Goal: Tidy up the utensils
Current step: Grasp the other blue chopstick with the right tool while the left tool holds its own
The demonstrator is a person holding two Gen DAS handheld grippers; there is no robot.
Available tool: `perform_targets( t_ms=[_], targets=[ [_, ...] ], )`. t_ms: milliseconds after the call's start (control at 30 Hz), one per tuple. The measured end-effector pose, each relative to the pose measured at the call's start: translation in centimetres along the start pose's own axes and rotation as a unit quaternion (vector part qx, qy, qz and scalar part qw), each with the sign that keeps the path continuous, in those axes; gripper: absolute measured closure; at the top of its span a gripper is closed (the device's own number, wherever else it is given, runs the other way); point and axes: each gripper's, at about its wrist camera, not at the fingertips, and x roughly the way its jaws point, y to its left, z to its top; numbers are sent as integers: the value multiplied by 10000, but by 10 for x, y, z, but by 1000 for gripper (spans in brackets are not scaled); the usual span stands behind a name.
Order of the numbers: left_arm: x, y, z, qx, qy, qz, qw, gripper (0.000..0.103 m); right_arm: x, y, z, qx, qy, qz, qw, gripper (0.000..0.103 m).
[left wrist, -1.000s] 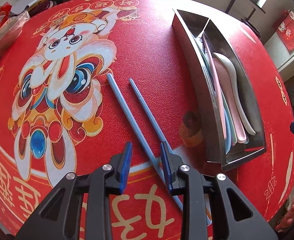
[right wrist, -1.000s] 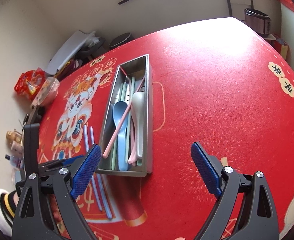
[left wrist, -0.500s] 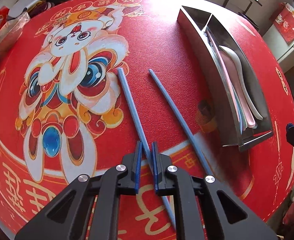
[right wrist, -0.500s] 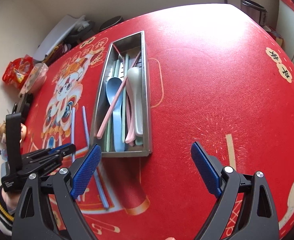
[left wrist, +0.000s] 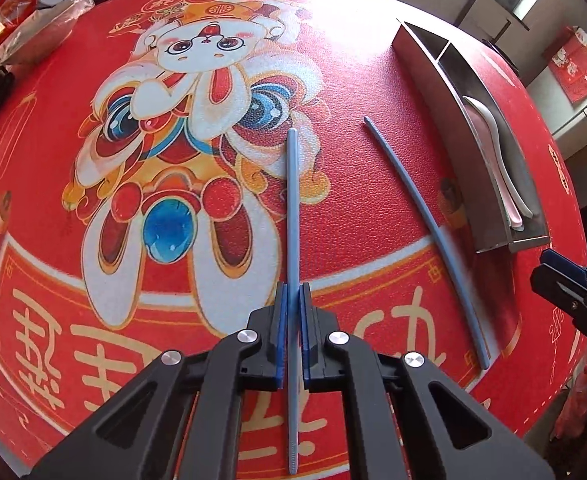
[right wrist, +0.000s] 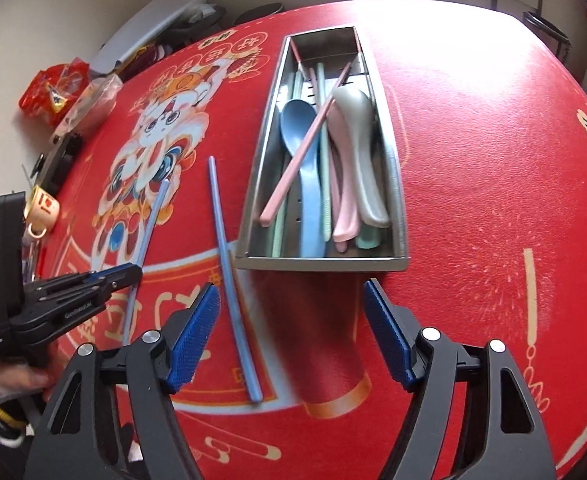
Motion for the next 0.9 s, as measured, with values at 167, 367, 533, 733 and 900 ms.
perform_targets(
  t_ms=[167, 367, 533, 733, 900],
  targets=[
    [-4, 25, -9, -110, -48, -99, 9999, 97, 21, 22, -9, -38, 344, 121, 9993, 63],
    [-8, 39, -12, -80, -101, -209, 9997, 97, 40, 41, -15, -66, 583, -94, 9982, 83],
    [-12, 47, -15, 2, -127, -386, 9992, 97, 49, 55, -15, -219, 643, -266, 9973, 93],
    [-10, 59, -14, -180, -159, -765, 9968, 96, 57, 75, -7, -523, 591, -509, 9956, 93],
    [-10, 61, -15, -110, -174, -853, 9961, 96, 65, 85, 6, -567, 579, -706, 9942, 93]
  ],
)
